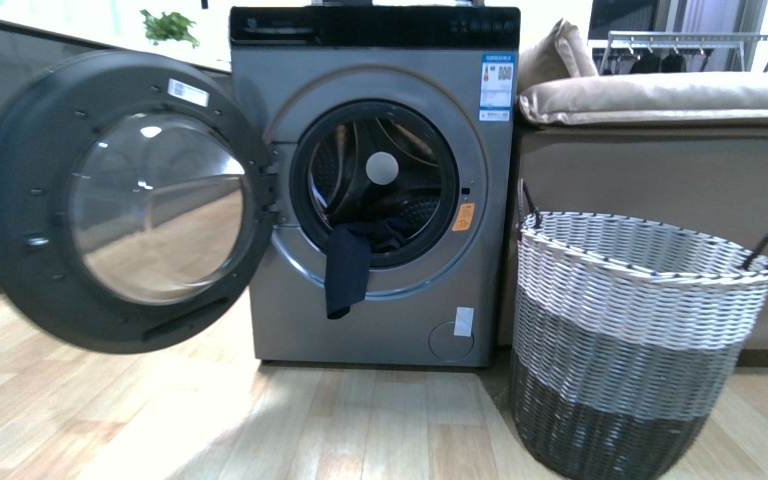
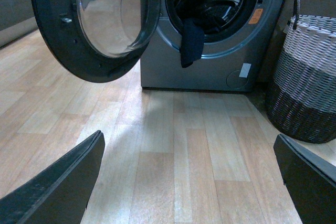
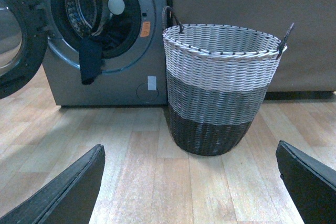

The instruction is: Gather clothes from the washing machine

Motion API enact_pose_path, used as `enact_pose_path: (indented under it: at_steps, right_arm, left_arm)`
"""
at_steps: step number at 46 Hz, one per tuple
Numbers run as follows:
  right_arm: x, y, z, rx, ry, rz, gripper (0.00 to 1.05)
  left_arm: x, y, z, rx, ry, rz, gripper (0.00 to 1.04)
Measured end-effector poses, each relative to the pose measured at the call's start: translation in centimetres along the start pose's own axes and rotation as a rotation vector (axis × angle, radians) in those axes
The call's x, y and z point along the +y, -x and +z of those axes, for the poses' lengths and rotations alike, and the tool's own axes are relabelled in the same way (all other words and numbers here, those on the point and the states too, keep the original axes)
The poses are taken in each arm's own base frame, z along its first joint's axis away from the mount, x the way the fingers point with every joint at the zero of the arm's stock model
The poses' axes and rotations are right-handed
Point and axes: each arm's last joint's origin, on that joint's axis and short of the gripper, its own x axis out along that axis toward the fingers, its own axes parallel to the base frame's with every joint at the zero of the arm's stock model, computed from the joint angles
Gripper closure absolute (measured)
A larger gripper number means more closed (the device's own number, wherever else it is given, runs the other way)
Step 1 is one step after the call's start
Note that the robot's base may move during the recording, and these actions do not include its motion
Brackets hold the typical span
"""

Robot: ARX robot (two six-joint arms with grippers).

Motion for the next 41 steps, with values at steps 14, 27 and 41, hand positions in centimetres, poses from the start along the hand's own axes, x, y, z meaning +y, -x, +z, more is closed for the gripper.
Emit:
enact_pose_path:
  at_steps: [14,27,41]
  right_arm:
    - [0.00,0.00,0.00,0.000,0.000,0.001,0.07]
    - [0.00,0.00,-0.01,0.001,-0.002,-0.001,0.07]
    - [-0.01,0.00,-0.01,0.002,-0.003,0.000,0.07]
  left_arm:
    - [0.00,0.00,-0.01,0.001,0.000,0.000,0.06]
    - [0.00,-0.01,-0.01,0.002,0.000,0.000,0.06]
    - [0.00,0.00,-0.01,0.001,0.000,0.000,0.06]
